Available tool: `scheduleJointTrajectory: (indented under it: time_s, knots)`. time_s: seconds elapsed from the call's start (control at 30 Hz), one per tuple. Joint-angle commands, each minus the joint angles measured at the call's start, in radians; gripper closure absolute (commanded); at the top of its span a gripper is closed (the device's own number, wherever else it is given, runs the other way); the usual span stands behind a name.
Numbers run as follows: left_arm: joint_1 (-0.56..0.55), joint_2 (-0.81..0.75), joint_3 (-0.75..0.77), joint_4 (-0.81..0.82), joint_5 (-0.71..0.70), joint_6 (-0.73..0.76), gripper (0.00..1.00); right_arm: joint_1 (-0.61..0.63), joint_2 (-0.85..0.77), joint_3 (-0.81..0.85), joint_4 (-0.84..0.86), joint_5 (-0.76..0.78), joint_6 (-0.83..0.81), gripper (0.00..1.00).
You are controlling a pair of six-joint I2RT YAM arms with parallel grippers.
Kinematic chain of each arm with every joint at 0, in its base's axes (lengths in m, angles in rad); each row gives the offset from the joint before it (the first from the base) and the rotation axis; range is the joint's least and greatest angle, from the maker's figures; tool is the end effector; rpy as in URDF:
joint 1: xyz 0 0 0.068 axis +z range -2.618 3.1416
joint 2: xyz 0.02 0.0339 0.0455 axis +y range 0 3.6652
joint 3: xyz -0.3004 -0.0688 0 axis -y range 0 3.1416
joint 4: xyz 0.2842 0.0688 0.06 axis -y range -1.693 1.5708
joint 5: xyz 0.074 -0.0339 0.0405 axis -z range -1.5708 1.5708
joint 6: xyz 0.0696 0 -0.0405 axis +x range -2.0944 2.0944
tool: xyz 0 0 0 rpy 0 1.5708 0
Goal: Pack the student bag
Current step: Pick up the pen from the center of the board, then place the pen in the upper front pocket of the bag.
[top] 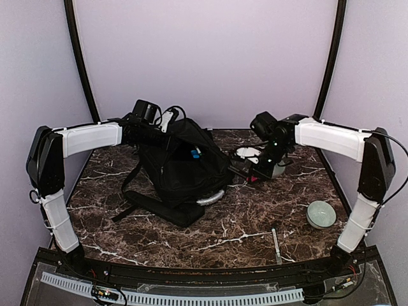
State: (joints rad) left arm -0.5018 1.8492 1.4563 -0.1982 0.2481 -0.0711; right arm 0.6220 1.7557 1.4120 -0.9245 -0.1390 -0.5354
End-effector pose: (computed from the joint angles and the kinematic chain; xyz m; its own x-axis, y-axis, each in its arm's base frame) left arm 0.4350 -0.2582 0.2701 -0.5332 0.2140 -0.8185 0.6087 0.7689 -0.1955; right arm 0.3240 0.2442 0.2331 -0.3557 -0.8767 -0.3238 -0.9210 0.3878 -0.0383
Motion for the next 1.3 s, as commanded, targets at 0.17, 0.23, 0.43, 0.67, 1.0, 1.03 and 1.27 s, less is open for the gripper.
scheduleJointTrajectory:
  time_s: [0.17, 0.23, 0.43, 0.67, 1.0, 1.03, 1.27]
  knots:
    - [-0.035, -0.04, 0.039, 0.023, 0.071, -0.006, 0.97, 0.019, 0.175, 0.331, -0.043, -0.305, 0.228, 0.87]
    - [-0.034, -0.043, 0.039, 0.023, 0.07, -0.006, 0.97, 0.031, 0.231, 0.428, -0.051, -0.344, 0.273, 0.86]
    - [-0.034, -0.048, 0.04, 0.026, 0.068, -0.004, 0.97, 0.064, 0.344, 0.534, -0.021, -0.394, 0.403, 0.85]
    - [-0.034, -0.045, 0.04, 0.025, 0.068, -0.006, 0.97, 0.071, 0.415, 0.518, 0.136, -0.356, 0.754, 0.93]
    - [-0.033, -0.039, 0.048, 0.024, 0.094, -0.015, 0.97, 0.074, 0.578, 0.696, 0.162, -0.367, 0.894, 0.87]
    - [-0.034, -0.038, 0.048, 0.025, 0.098, -0.019, 0.96, 0.074, 0.595, 0.713, 0.171, -0.369, 0.9, 0.87]
    - [-0.033, -0.036, 0.049, 0.025, 0.111, -0.029, 0.96, 0.074, 0.747, 0.926, 0.234, -0.201, 0.875, 0.85]
